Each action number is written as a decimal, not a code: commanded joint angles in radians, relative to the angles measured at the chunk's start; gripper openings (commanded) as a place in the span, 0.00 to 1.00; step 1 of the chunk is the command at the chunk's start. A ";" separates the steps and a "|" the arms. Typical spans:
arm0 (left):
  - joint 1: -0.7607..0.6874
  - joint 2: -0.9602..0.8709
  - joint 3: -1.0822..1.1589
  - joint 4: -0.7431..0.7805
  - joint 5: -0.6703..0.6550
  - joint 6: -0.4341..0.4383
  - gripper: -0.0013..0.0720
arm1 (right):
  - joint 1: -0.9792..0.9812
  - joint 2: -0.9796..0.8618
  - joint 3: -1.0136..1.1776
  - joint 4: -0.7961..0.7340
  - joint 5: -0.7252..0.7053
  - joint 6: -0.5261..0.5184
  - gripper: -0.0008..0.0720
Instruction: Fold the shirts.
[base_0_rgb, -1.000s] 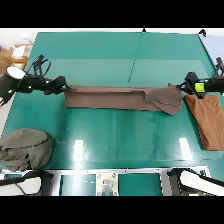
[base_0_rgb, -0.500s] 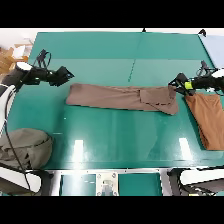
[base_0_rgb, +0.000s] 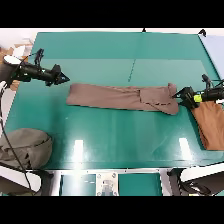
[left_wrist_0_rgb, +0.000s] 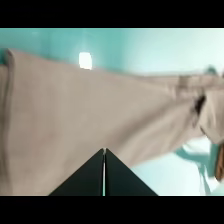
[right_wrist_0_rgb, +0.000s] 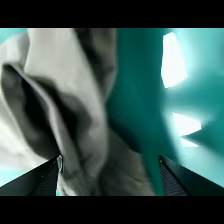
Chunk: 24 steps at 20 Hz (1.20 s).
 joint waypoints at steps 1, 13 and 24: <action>-0.032 -0.001 0.004 -0.004 -0.055 -0.008 0.05 | -0.016 -0.080 -0.005 0.139 0.061 -0.131 0.97; -0.243 -0.002 0.002 -0.002 0.072 0.021 0.05 | 0.028 -0.167 0.127 0.139 0.106 -0.109 0.04; -0.765 -0.240 0.080 -0.005 0.604 -0.001 0.05 | 0.187 0.091 0.428 0.142 0.365 0.055 0.04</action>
